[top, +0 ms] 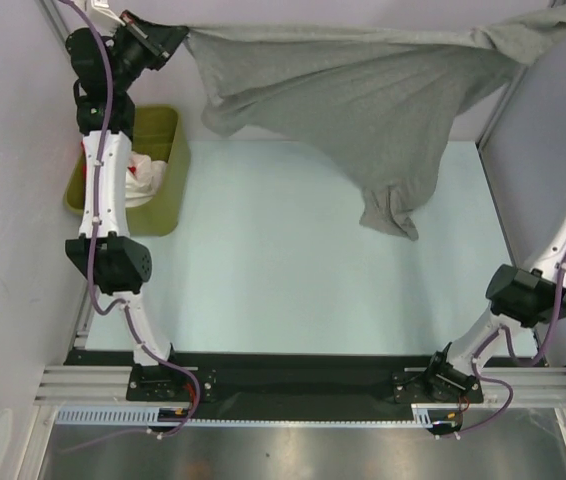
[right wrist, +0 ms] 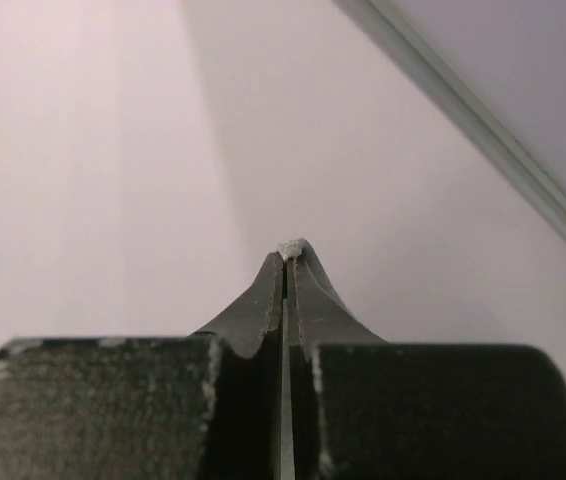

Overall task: Fold and stack the t-shirts
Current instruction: Flatten the tshirt out

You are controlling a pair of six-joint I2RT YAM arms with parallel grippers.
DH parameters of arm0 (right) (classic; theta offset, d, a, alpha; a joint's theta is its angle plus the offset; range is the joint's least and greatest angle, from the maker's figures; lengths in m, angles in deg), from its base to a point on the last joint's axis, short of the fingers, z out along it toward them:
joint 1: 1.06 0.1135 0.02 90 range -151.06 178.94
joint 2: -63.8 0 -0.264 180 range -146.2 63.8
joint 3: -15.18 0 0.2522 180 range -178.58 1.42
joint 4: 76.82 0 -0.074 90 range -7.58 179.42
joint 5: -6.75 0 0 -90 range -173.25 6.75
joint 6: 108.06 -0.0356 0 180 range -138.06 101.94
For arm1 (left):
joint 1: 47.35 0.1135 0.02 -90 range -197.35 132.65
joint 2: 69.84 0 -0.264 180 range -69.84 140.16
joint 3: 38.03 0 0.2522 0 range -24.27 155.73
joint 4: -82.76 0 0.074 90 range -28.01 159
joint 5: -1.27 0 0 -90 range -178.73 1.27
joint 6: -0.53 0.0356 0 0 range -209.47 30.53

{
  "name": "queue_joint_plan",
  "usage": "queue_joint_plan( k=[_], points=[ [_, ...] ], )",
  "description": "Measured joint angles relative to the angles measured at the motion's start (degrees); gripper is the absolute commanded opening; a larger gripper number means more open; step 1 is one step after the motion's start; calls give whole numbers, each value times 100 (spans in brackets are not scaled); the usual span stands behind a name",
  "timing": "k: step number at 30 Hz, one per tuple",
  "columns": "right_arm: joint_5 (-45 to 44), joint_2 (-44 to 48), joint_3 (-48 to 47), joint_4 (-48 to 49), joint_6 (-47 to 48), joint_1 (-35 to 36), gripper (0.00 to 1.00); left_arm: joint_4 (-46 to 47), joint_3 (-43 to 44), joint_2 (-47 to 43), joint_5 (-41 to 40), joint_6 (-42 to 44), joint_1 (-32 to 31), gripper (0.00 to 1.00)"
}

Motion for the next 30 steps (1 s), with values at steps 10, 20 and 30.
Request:
queue_joint_plan(
  k=[10, 20, 30],
  points=[
    [-822, 2962, 4197, -1270, 999, 1147, 0, -538, -3657, -1980, 549, 170, -90, 0],
    [-1491, 5340, 8032, -3735, 1394, 1504, 0, -1943, -8524, -3980, 396, 1080, -109, 0],
    [-1950, 5724, 8168, -4872, 1757, 1386, 0, -3768, -9580, -4951, -1161, 1384, 11, 54]
  ],
)
